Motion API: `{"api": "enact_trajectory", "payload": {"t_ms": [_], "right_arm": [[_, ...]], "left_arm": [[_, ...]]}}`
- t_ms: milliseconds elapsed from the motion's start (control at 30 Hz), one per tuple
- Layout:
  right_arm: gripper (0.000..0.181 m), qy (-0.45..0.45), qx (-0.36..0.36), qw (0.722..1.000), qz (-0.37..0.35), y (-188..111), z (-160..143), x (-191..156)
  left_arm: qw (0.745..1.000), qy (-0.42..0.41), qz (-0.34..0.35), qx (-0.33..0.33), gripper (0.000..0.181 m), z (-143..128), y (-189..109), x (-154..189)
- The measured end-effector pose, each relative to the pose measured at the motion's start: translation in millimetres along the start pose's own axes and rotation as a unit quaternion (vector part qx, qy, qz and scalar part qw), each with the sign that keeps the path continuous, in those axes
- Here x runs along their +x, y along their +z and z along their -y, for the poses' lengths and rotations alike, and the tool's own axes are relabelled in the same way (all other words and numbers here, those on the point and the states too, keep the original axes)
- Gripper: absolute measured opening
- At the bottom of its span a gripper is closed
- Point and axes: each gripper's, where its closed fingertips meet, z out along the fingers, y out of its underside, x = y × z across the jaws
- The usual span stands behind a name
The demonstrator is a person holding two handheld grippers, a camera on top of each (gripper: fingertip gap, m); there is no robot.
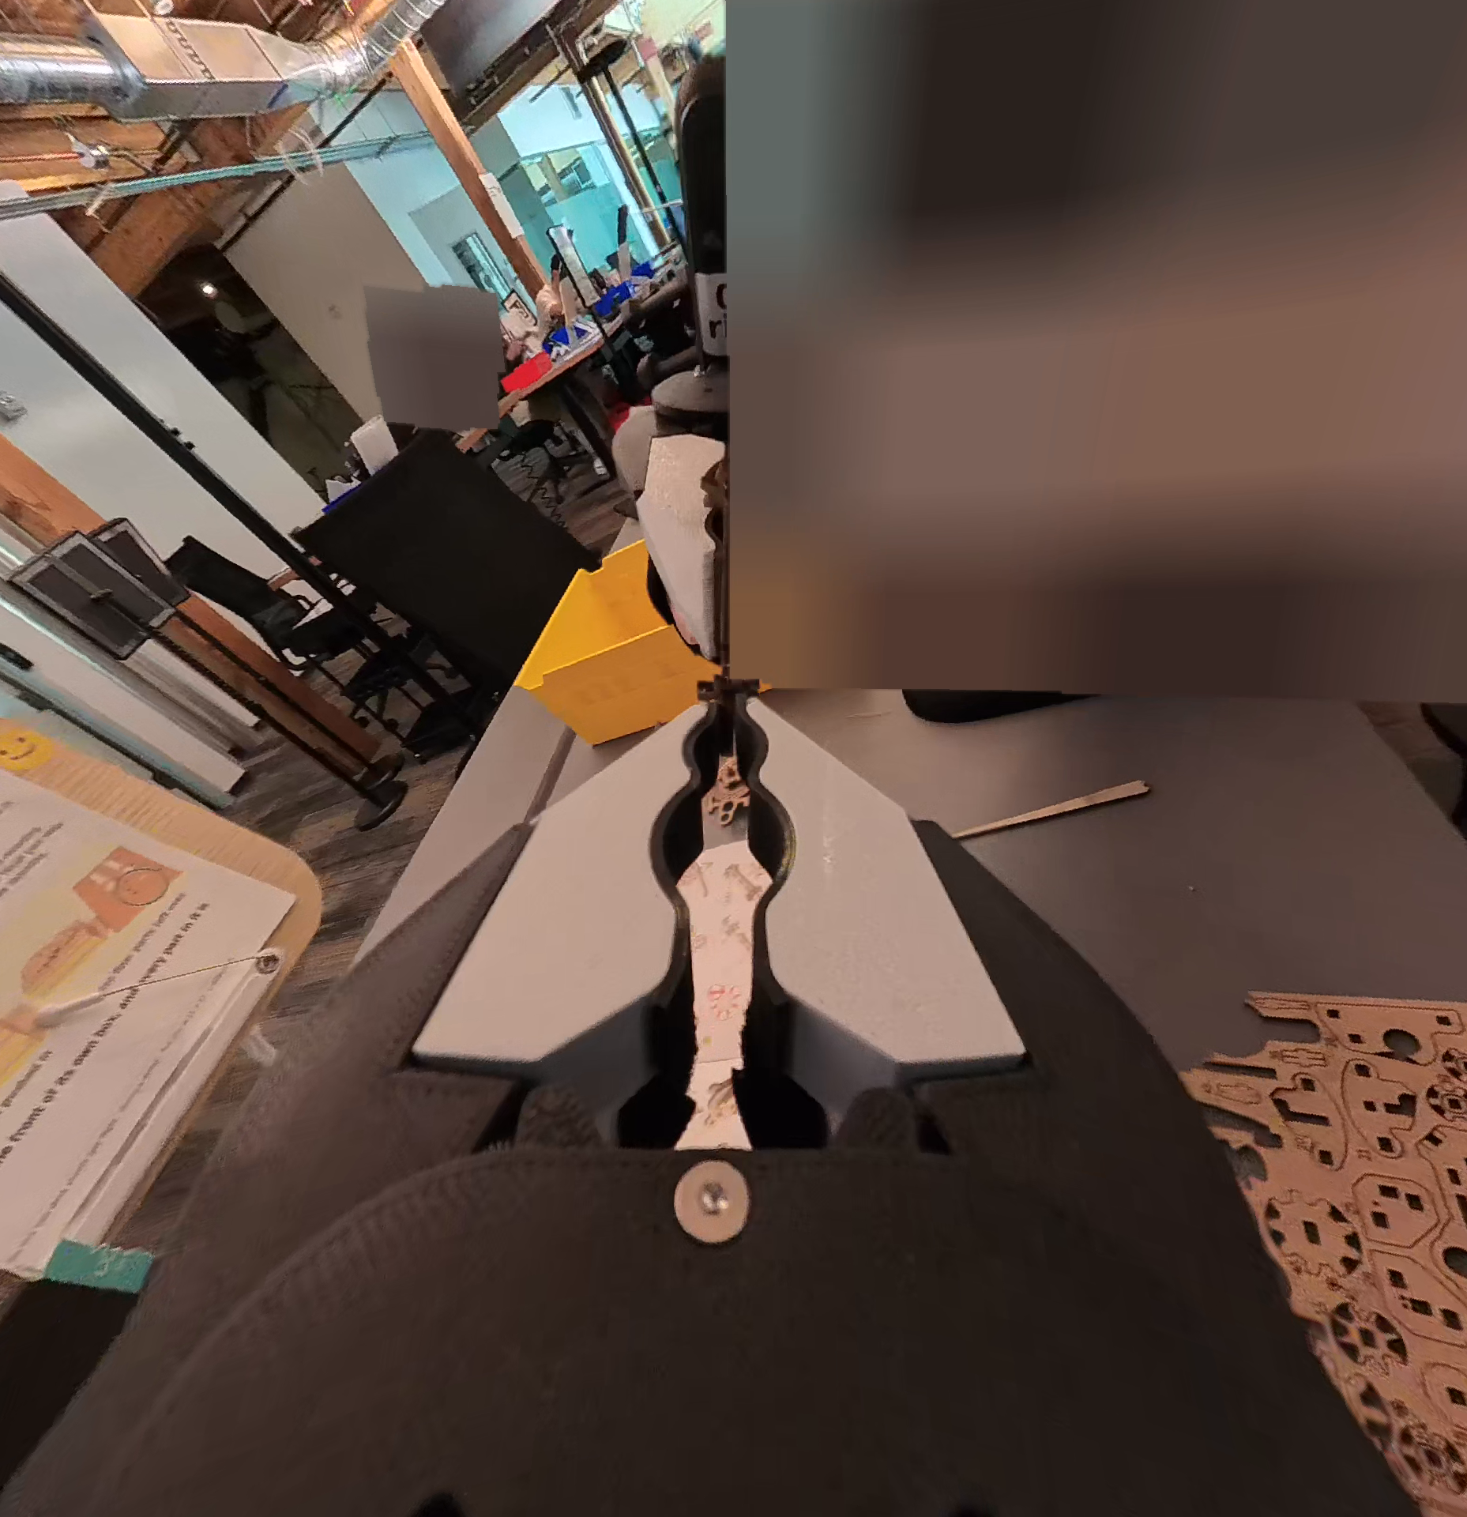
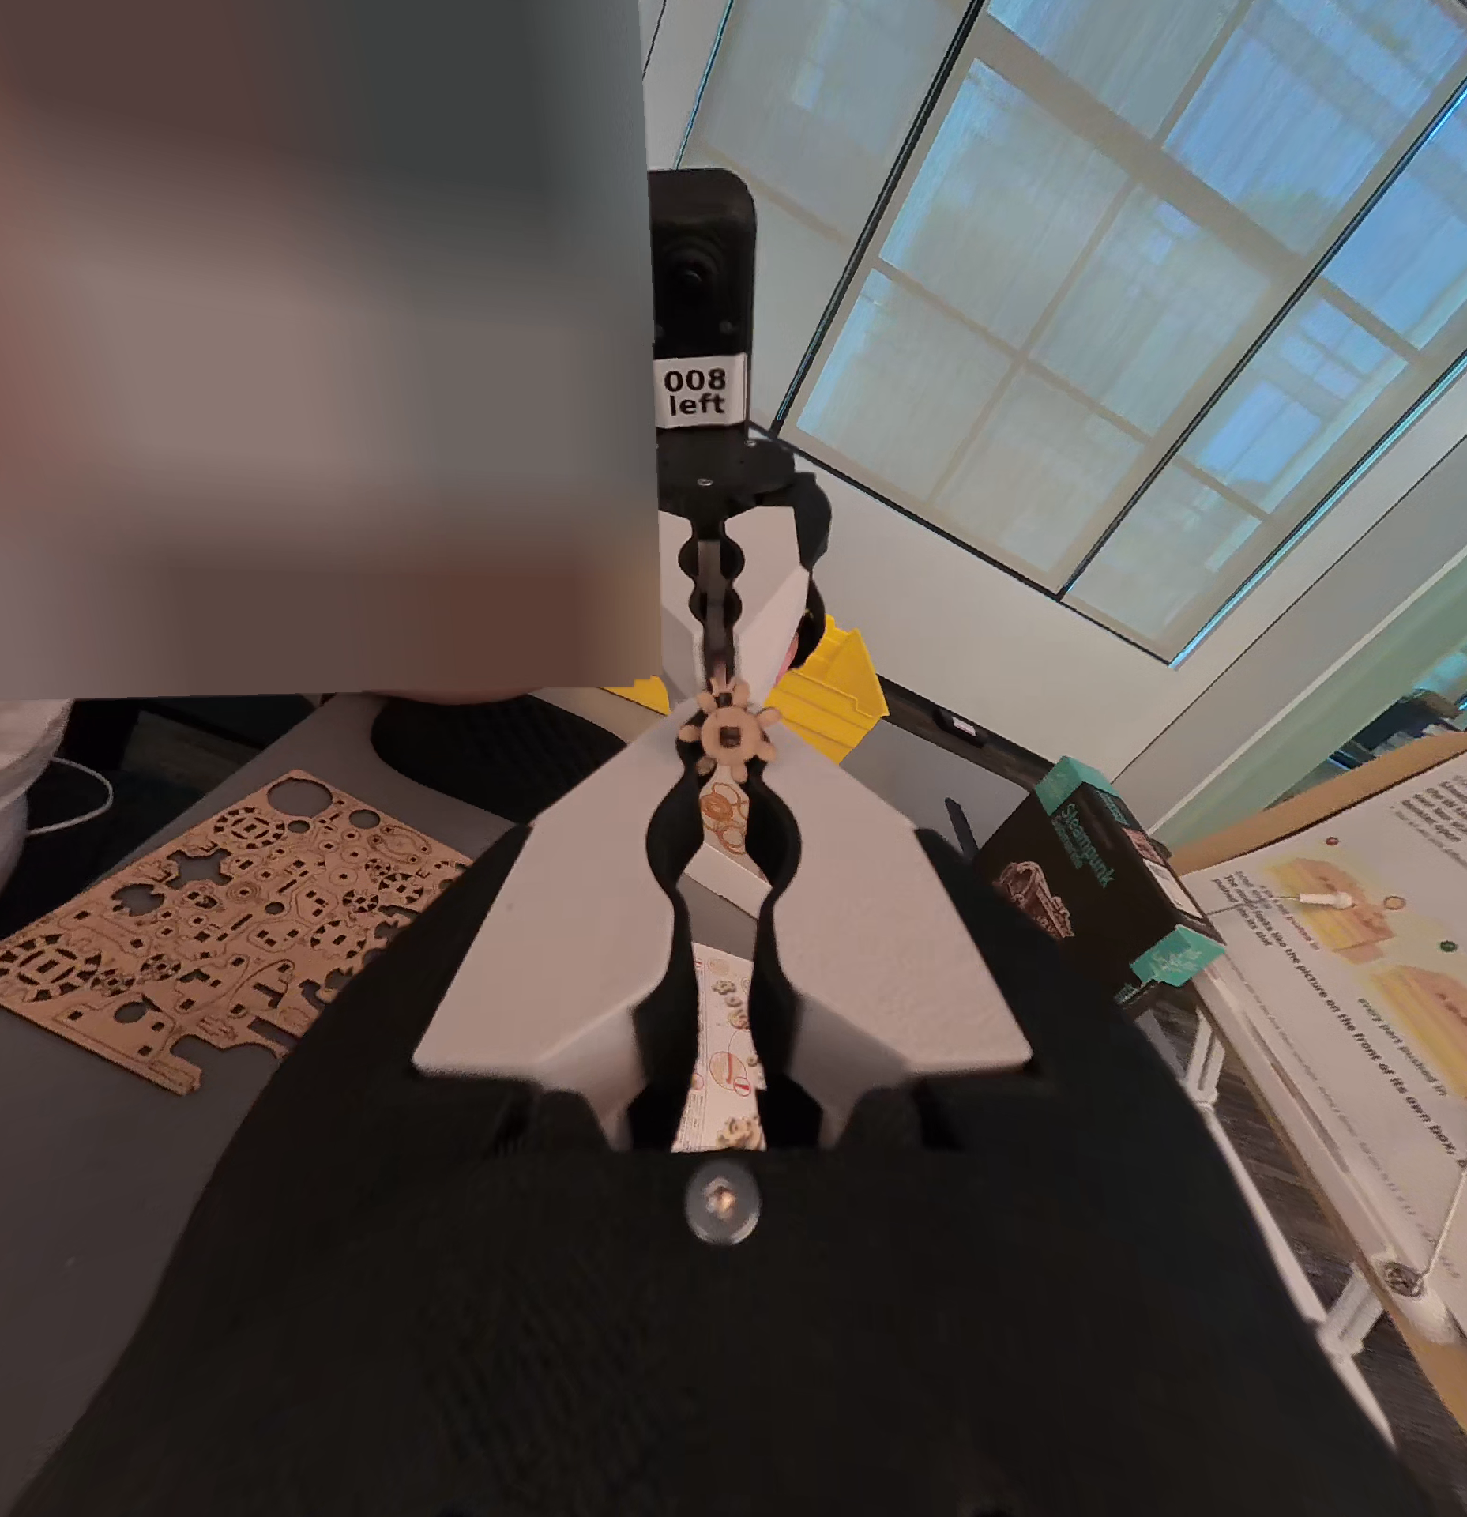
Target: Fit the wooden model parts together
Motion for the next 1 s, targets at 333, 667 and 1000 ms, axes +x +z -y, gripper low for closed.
{"api": "enact_trajectory", "payload": {"t_ms": [333,667,1000], "right_arm": [[0.002,-0.017,-0.049,0.999,0.018,3,-12,-9],[0.002,0.014,-0.041,0.998,0.048,3,-12,-15],[0.002,0.033,-0.019,0.998,0.045,1,-13,-10]], "left_arm": [[0.997,0.031,-0.014,-0.072,0.000,-13,1,8],[0.997,0.024,-0.048,-0.058,0.000,-11,1,16],[0.997,-0.018,-0.056,-0.042,0.000,-12,2,12]]}}
